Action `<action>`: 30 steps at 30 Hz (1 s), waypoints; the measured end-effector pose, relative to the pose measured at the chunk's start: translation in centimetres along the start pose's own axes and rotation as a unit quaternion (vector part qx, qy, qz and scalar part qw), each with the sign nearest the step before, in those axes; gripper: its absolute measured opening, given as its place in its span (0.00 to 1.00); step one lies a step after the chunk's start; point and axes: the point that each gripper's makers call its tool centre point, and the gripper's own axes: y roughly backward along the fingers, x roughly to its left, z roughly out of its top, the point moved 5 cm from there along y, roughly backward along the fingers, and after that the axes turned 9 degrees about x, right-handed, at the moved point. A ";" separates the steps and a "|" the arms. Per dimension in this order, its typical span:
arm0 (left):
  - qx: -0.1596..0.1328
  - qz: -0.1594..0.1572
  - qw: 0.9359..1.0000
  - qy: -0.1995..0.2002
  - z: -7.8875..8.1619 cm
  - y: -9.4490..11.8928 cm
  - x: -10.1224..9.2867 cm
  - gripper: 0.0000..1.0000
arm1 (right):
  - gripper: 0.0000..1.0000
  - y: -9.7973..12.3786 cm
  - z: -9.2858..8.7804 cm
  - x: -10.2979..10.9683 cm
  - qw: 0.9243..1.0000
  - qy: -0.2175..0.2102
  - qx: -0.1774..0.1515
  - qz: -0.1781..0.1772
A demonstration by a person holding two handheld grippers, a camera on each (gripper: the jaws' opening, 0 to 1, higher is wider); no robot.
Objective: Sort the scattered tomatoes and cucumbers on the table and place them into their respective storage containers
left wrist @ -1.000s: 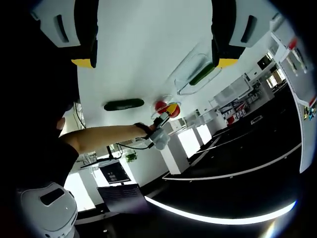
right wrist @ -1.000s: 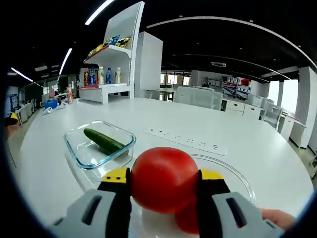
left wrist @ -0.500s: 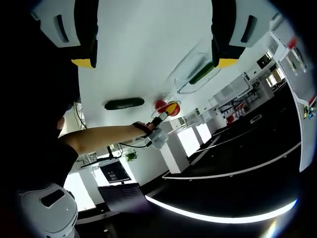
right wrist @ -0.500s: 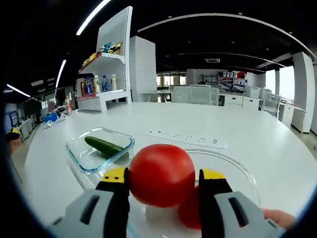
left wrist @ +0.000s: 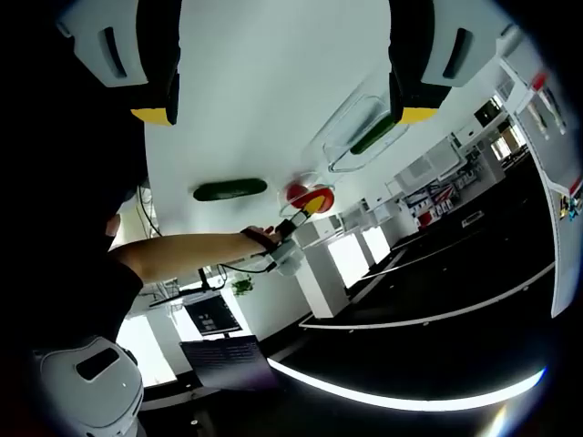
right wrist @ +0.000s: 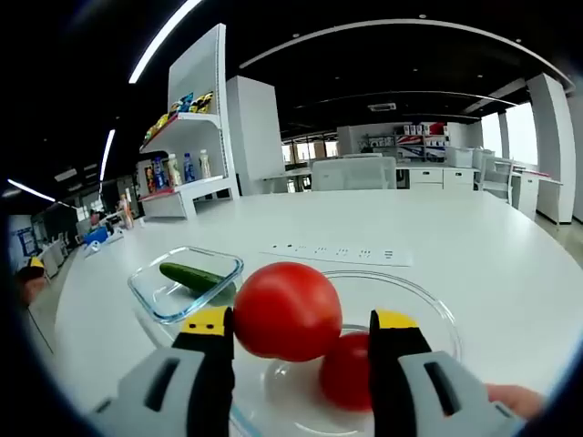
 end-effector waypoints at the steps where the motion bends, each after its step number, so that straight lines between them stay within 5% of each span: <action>1: 0.000 0.001 1.000 0.000 0.0 0.0 0.0 0.95 | 0.61 0.0 -0.1 -0.2 1.000 -0.007 0.000 -0.001; 12: 0.003 -0.001 1.000 -0.002 0.0 -0.1 0.0 0.95 | 0.67 0.7 -0.6 -0.5 0.999 -0.034 0.001 0.005; 22: 0.002 -0.003 1.000 0.000 0.0 -0.1 0.0 0.95 | 0.70 0.8 -1.6 -0.5 0.999 0.015 0.025 -0.018; 30: 0.001 -0.003 1.000 0.000 0.1 -0.2 0.2 0.95 | 0.67 1.8 -1.9 -0.1 1.000 0.009 0.017 0.000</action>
